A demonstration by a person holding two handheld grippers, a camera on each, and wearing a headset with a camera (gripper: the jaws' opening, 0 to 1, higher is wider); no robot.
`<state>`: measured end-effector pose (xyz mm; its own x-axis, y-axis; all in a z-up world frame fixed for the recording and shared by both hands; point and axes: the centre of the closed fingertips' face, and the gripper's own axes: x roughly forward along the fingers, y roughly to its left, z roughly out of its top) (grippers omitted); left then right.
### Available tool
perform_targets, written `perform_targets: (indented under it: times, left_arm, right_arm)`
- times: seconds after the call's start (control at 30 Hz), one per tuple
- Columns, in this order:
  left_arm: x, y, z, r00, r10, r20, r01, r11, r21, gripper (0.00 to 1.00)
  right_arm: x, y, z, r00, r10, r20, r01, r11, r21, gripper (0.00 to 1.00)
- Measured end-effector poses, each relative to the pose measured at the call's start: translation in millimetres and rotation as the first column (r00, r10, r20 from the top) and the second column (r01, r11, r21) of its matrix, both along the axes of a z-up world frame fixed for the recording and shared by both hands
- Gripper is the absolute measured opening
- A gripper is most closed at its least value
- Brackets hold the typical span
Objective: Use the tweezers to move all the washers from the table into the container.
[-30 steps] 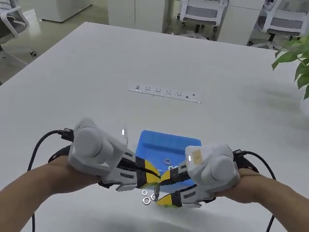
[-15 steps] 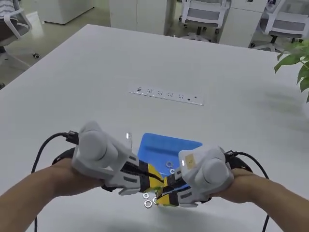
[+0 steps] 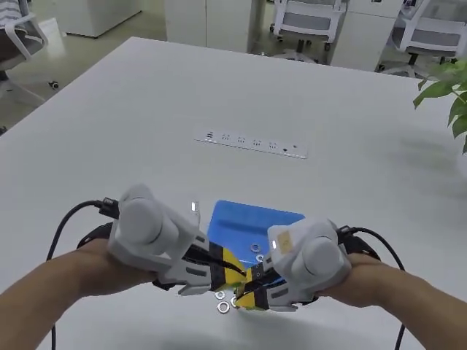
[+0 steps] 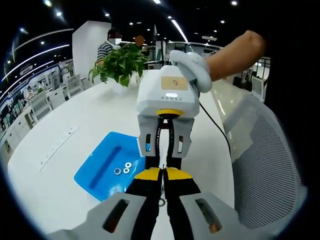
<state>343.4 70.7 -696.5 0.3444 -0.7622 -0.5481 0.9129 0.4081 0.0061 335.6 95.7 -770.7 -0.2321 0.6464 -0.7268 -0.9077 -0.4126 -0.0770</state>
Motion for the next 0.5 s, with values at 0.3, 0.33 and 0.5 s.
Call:
perform_targets:
  times: [0.3, 0.33, 0.5]
  left_arm:
    - [0.1, 0.2, -0.1, 1.000, 0.004, 0.011, -0.004, 1.000, 0.018, 0.11]
    - [0.0, 0.4, 0.2, 1.000, 0.008, 0.009, -0.008, 1.000, 0.014, 0.13]
    - [0.9, 5.0, -1.7, 1.000, 0.027, 0.006, -0.028, 1.000, 0.015, 0.25]
  right_arm:
    - [-0.6, -2.3, 0.4, 1.000, -0.009, -0.004, 0.009, 1.000, -0.004, 0.08]
    - [-0.5, -2.7, 0.8, 1.000, -0.012, -0.004, 0.012, 1.000, -0.003, 0.08]
    - [0.2, -4.6, 2.1, 1.000, -0.023, -0.010, 0.023, 1.000, -0.004, 0.08]
